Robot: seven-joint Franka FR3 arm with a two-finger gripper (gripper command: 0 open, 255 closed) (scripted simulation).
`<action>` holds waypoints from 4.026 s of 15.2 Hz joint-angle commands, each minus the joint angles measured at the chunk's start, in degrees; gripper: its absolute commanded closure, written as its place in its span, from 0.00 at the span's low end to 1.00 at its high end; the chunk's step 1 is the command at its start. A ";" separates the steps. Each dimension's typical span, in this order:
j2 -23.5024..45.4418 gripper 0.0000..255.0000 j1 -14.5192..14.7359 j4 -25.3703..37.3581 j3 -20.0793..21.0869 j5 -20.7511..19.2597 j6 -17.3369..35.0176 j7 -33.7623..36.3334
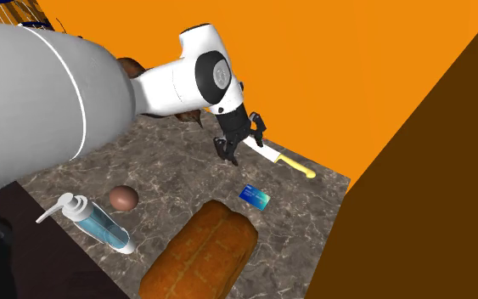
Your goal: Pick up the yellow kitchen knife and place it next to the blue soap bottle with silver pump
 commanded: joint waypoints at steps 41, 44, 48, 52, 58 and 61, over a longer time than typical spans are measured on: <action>21.10 1.00 -5.52 17.33 -0.78 -2.21 6.50 -14.04; 20.13 1.00 -5.40 18.21 -0.83 -2.13 4.82 -14.82; 18.96 1.00 -5.26 19.56 -0.89 -2.02 2.54 -15.87; 17.95 1.00 -5.13 21.14 -0.94 -1.89 0.20 -16.95; 16.77 1.00 -4.99 23.95 -1.01 -1.67 -3.40 -18.64; 16.33 1.00 -4.95 25.57 -1.05 -1.54 -5.25 -19.51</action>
